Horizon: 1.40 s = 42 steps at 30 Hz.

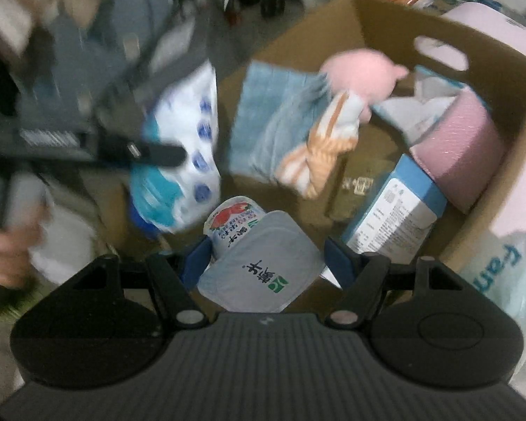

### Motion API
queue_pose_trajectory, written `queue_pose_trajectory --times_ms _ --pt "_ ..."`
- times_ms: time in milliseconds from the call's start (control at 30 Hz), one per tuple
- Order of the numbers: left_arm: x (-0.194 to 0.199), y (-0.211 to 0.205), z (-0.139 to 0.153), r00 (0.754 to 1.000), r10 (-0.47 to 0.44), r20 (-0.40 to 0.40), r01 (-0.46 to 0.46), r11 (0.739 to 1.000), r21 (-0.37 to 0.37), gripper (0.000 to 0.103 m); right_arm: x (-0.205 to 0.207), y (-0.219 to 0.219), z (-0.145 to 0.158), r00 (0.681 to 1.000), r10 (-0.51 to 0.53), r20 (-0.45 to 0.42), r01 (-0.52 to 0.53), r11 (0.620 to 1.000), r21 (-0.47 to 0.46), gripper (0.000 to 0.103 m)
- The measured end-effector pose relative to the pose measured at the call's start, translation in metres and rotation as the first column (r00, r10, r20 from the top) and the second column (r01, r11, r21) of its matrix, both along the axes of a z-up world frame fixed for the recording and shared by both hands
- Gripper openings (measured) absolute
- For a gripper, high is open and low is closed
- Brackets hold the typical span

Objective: Organize soft objects
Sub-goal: 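Carry the wipes pack with the left gripper while the right gripper carries the cup toward the box, then release the yogurt cup into the box with the right gripper while the left gripper holds the wipes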

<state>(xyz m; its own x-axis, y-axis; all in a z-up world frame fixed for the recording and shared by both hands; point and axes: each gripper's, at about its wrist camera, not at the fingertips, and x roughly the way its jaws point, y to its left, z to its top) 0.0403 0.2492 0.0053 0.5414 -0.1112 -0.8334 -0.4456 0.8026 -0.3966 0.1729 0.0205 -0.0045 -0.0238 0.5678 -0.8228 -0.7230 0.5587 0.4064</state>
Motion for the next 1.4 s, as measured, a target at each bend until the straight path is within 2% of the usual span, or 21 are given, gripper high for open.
queue_pose_trajectory --times_ms 67,167,300,433,600,700,767,1000,1100,1267,1400 --pt "-0.001 0.003 0.0 1.0 0.004 0.012 -0.004 1.0 -0.003 0.071 -0.002 0.018 -0.006 0.998 0.056 0.025 -0.054 0.995 -0.08 0.071" --pt "-0.004 0.01 0.0 0.999 0.018 0.031 -0.017 1.0 -0.008 0.071 0.001 0.037 -0.016 0.993 0.108 0.042 -0.1 0.984 -0.149 0.071" --pt "-0.009 0.019 0.005 0.998 0.03 0.048 -0.03 1.0 -0.002 0.071 0.003 0.067 -0.036 0.984 0.17 0.043 -0.158 0.966 -0.203 0.071" --pt "-0.012 0.026 0.006 0.998 0.038 0.058 -0.038 0.999 0.002 0.071 0.003 0.091 -0.05 0.974 0.212 0.08 -0.184 0.945 -0.27 0.071" --pt "-0.015 0.031 0.005 0.997 0.039 0.065 -0.039 0.999 -0.001 0.071 0.008 0.103 -0.058 0.961 0.254 0.113 -0.197 0.909 -0.368 0.071" --pt "-0.015 0.032 0.003 0.997 0.033 0.067 -0.033 0.999 0.002 0.071 0.007 0.105 -0.06 0.941 0.301 0.154 -0.211 0.878 -0.429 0.072" --pt "-0.014 0.031 0.002 0.998 0.026 0.063 -0.026 1.0 0.011 0.071 0.005 0.106 -0.059 0.928 0.323 0.186 -0.215 0.872 -0.44 0.073" --pt "-0.01 0.024 -0.003 1.0 0.013 0.027 -0.013 1.0 0.011 0.072 0.002 0.094 -0.042 0.935 0.287 0.21 -0.193 0.906 -0.377 0.077" --pt "-0.007 0.02 -0.005 1.0 0.008 0.013 -0.008 1.0 0.005 0.072 0.005 0.076 -0.028 0.95 0.234 0.208 -0.166 0.94 -0.298 0.08" --pt "0.001 0.013 -0.011 0.999 0.034 -0.01 -0.034 0.999 0.007 0.072 0.01 0.027 0.003 0.976 0.088 0.197 -0.061 0.988 -0.141 0.08" --pt "0.006 0.006 -0.016 0.997 0.072 -0.024 -0.071 0.997 0.018 0.071 0.009 -0.015 0.02 0.985 0.006 0.17 -0.003 1.0 -0.018 0.08"
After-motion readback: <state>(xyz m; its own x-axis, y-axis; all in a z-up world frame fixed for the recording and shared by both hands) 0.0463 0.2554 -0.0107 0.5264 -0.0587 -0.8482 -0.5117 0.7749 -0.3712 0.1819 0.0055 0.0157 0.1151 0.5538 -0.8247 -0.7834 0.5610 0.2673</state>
